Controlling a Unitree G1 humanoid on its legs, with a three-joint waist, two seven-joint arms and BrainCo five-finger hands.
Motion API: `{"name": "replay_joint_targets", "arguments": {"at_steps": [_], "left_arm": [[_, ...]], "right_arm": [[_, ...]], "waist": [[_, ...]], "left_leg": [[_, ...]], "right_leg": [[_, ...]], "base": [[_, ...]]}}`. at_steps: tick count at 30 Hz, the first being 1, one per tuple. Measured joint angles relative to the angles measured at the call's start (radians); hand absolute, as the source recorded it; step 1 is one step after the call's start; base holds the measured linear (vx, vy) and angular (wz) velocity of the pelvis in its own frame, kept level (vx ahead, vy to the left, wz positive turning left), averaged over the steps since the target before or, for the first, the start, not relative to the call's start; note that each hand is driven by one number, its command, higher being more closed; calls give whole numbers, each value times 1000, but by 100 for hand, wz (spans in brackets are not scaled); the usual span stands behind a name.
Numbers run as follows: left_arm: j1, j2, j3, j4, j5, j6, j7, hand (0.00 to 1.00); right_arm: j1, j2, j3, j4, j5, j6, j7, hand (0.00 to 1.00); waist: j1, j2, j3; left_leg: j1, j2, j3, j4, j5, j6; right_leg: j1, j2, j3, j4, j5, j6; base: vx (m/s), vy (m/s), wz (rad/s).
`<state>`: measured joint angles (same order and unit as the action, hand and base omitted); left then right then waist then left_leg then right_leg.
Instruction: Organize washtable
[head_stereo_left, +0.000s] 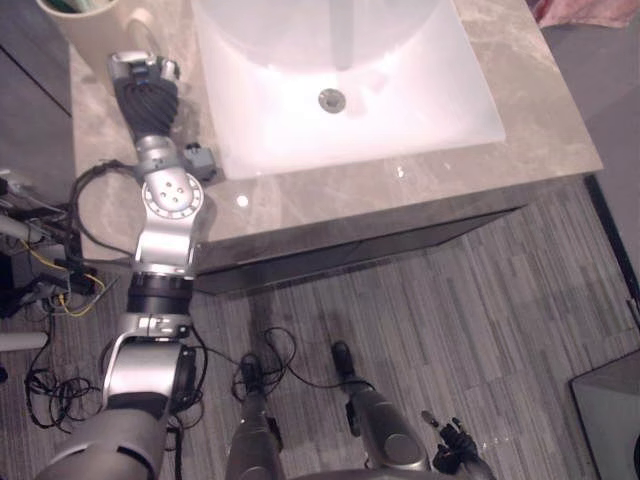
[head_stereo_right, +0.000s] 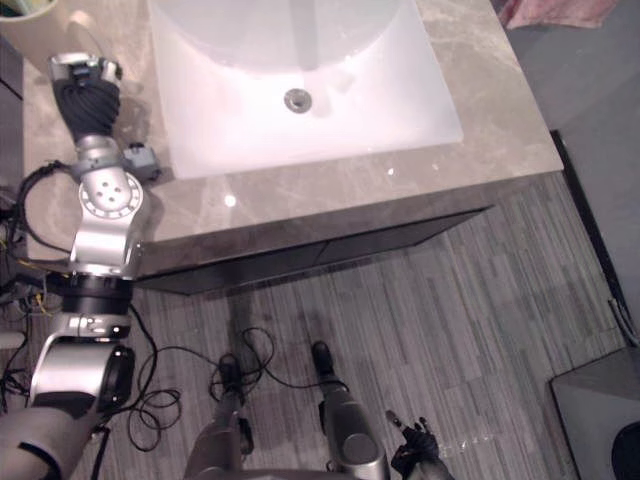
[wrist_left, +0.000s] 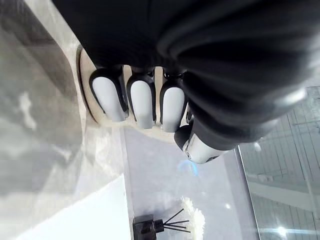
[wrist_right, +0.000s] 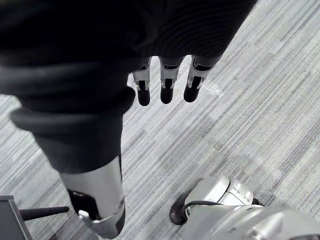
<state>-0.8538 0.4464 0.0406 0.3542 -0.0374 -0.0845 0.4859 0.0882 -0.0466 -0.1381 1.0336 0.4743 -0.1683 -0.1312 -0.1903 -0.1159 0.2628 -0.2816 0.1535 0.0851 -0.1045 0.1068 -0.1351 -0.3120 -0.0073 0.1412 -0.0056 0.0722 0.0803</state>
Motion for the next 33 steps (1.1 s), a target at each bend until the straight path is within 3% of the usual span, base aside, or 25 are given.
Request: {"name": "replay_joint_targets", "arguments": {"at_steps": [2,9,20,33], "left_arm": [[-38,8,-7,14,-5,17,-1,100],[-118,31,-40,49,-20,37,-1,100],[-103,30,-39,46,-21,36,-4,100],[69,-30,-80,-73,10,7,-51,100]], "right_arm": [[4,-1,1,0,4,-1,0,0],[20,1,14,1,8,-1,0,0],[20,25,17,2,8,-1,3,0],[21,27,15,3,8,1,3,0]], "waist": [[-15,-12,5],[-19,-36,11],[-24,-37,11],[-16,-39,-17]], "left_leg": [[-4,-1,4,0,10,5],[-6,-34,22,0,13,10],[1,-31,20,0,13,10],[36,-36,-7,0,13,10]], "right_leg": [[-3,-1,0,0,1,2],[-6,-29,25,-17,12,25],[-1,-29,24,-15,21,15],[53,-32,-4,-18,6,24]], "base": [[0,0,0],[51,33,-4],[56,26,0],[59,25,6]]}}
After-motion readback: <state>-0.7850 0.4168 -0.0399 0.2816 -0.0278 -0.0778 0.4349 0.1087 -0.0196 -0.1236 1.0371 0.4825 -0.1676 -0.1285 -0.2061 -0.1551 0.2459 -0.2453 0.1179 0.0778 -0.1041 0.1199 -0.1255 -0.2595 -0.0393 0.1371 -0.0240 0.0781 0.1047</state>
